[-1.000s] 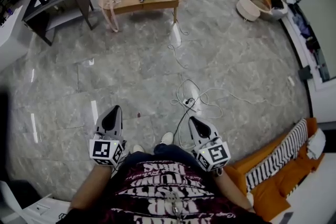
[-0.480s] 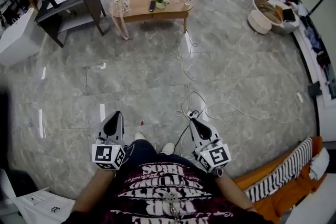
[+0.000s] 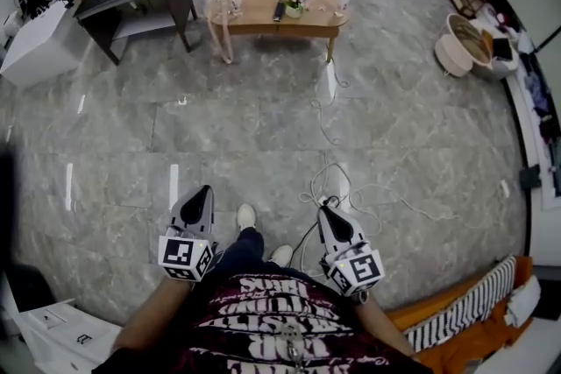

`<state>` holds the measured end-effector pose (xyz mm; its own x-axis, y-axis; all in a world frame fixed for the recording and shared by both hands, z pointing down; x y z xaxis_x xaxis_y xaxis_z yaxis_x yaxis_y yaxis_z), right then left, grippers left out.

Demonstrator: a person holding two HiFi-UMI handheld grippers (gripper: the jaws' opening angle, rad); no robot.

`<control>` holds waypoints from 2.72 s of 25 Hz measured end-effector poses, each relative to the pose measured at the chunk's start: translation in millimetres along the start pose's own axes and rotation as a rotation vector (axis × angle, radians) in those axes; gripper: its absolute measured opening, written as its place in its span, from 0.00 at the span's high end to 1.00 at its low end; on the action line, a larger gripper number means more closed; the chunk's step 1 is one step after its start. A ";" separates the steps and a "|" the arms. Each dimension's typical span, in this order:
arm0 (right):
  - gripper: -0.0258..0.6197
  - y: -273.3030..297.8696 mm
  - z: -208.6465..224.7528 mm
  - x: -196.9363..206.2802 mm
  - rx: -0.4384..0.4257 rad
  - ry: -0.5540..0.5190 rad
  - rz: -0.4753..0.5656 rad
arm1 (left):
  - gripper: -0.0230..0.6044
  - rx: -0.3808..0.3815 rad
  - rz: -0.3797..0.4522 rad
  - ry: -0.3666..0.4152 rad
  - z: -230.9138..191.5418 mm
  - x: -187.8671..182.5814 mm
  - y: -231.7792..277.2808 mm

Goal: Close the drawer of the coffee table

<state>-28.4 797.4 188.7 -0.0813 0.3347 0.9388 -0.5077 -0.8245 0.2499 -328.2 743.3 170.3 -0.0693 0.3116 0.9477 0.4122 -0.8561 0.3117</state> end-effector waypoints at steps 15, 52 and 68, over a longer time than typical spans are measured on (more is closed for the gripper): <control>0.91 87.5 -5.5 -52.6 0.082 -0.080 -0.005 | 0.93 0.129 0.042 -0.021 -69.8 -34.9 94.8; 0.91 177.3 133.8 -79.0 0.113 0.001 -0.062 | 0.93 0.114 -0.083 0.002 -79.4 -48.4 250.6; 0.91 202.6 246.4 -113.1 0.032 0.042 -0.016 | 0.93 0.006 -0.052 0.038 -35.2 -93.0 320.4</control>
<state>89.2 480.1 191.6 -0.1103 0.3661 0.9240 -0.4813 -0.8331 0.2727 -221.6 425.5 184.5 -0.1255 0.3400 0.9320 0.4128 -0.8364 0.3607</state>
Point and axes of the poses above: the fingertips, and each gripper's own axes: y forward along the fingers, z to its right, x out of its underside, the point moved 6 cm from there along -y, backward along the fingers, and after that the axes turned 1 degree about -z, right-handed, at the moved point
